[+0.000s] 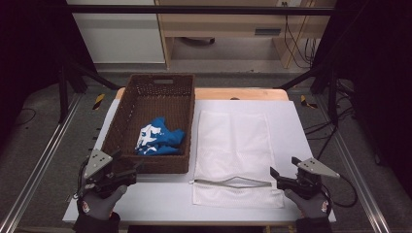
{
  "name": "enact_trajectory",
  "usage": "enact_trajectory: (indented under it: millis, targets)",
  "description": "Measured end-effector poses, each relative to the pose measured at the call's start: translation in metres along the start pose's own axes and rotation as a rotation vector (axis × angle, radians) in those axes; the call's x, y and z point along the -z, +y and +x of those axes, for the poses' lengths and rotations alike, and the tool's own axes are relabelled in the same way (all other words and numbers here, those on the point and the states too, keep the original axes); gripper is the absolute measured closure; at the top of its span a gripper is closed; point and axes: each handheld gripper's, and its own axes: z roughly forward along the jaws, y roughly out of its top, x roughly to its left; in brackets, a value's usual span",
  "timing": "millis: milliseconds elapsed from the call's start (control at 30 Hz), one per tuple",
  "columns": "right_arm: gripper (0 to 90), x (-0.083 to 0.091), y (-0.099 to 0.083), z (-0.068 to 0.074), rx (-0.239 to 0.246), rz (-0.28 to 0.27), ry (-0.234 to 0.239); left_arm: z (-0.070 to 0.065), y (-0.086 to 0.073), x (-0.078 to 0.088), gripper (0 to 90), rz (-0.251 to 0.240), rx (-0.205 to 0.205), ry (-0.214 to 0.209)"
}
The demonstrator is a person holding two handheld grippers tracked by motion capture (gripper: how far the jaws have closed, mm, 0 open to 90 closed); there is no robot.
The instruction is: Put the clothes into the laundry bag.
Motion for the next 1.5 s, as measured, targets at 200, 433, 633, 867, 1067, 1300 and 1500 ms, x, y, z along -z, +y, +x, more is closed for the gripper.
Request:
enact_trajectory:
  millis: [200, 433, 633, 867, 1067, 1300, 1500]
  targets:
    - [11.6, -0.001, 0.000, 0.001, 0.002, 0.002, -0.004, 0.003, 0.016, -0.008, 14.9, -0.004, -0.009, 0.009]
    - [11.6, -0.002, 0.001, 0.001, 0.007, 0.003, -0.003, 0.007, 0.024, -0.017, 14.6, 0.004, -0.001, 0.016]
    - [11.6, -0.003, 0.001, 0.003, 0.007, 0.006, -0.002, 0.009, 0.031, -0.028, 14.3, 0.019, 0.006, 0.022]
    - [11.5, -0.004, 0.001, 0.002, 0.007, 0.007, -0.006, 0.006, 0.039, -0.041, 13.6, 0.038, 0.001, 0.018]
    - [11.4, -0.004, 0.001, 0.002, 0.009, 0.004, -0.008, 0.006, 0.048, -0.052, 12.2, 0.061, -0.013, 0.017]
    - [11.4, -0.004, 0.001, 0.001, 0.008, 0.005, -0.012, 0.005, 0.064, -0.062, 12.4, 0.073, -0.035, 0.018]
    - [11.1, -0.005, 0.000, 0.001, 0.010, 0.007, -0.017, 0.005, 0.073, -0.073, 12.1, 0.085, -0.049, 0.026]
